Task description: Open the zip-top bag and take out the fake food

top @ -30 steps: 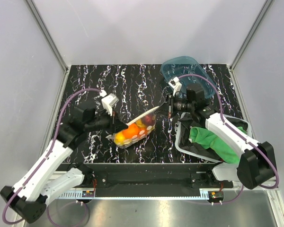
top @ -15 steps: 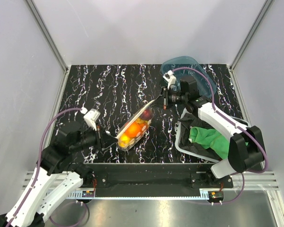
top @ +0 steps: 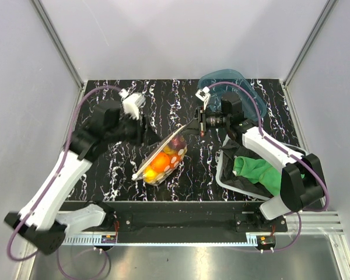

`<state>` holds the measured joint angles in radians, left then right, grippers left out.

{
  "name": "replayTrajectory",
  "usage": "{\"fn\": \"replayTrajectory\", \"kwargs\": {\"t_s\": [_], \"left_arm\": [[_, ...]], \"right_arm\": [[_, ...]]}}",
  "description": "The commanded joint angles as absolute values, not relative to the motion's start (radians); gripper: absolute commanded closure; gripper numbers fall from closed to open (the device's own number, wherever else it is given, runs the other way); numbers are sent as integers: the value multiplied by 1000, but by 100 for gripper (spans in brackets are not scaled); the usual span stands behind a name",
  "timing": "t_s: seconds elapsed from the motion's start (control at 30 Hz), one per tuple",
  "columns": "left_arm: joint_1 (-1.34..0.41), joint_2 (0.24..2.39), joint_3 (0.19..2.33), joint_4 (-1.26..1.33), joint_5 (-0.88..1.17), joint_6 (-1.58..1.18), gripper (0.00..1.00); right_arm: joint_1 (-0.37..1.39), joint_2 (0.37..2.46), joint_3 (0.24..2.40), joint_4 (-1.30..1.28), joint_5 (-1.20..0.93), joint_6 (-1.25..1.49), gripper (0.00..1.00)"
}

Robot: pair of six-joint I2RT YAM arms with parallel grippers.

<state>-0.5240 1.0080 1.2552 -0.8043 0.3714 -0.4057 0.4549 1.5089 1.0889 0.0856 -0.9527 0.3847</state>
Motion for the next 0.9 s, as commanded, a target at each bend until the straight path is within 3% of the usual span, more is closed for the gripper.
{"fn": "replayTrajectory", "kwargs": {"t_s": [0.0,0.13,0.4,0.87], "left_arm": [[-488,1144,1348,-779,442,-266,52],[-468,1195,1358,-767,492,-226,58],[-468,1184,1290,-744,598,-202,58],[-469,1178,1223,-729,584,-184,62]], "right_arm": [[465,1505,1120,127,-1000,356,100],[466,1506,1124,117,-1002,350,100],[465,1505,1121,112,-1002,350,100],[465,1500,1112,118,-996,351,100]]}}
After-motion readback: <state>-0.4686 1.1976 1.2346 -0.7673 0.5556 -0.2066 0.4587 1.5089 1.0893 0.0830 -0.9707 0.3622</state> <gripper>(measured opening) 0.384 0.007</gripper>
